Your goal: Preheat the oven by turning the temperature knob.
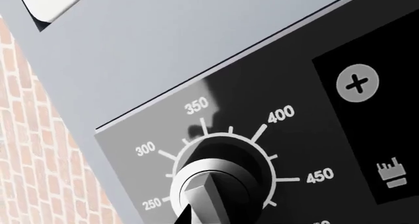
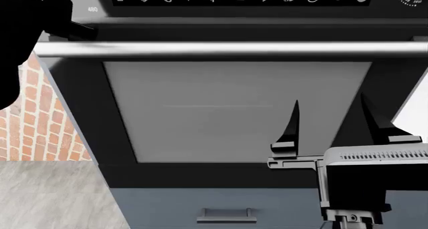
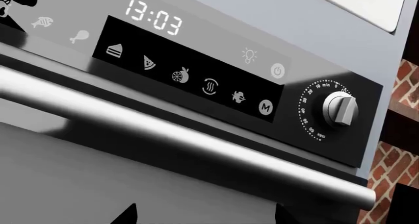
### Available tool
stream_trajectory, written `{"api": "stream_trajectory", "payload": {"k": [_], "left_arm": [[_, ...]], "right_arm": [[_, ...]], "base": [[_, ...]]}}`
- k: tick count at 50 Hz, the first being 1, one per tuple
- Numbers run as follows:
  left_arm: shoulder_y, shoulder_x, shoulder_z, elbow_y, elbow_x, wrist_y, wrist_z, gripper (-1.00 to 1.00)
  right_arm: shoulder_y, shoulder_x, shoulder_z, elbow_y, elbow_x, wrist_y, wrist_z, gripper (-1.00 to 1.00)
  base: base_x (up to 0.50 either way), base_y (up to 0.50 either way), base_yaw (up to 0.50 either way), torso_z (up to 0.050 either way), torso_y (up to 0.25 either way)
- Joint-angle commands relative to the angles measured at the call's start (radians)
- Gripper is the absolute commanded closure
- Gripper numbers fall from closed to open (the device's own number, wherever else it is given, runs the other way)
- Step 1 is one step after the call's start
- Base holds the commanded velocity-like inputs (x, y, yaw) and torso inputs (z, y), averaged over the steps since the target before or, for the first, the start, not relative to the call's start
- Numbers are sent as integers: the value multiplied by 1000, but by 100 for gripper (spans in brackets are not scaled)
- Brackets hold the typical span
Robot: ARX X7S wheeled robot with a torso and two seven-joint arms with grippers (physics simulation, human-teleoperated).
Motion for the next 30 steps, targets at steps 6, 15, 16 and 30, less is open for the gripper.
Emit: {"api": "stream_trajectory", "payload": {"k": [6,15,16,30], "left_arm": [[-44,15,6,-44,117,6,71,100],[-61,9,66,-20,199,9,117,100],[-61,9,68,-19,200,9,120,100],[-63,11,90,-22,235,18,141,100]], "right_arm": [[-3,0,-4,-5,-1,1,4,-100],[-1,2,-3,-2,2,1,6,-100],[-1,2,-4,-2,2,1,7,-100],[1,4,-5,-1,5,1,9,-100]], "base": [[14,0,-9,3,0],[16,0,-10,1,0],[15,0,-11,10,0],[17,0,-12,1,0]]}}
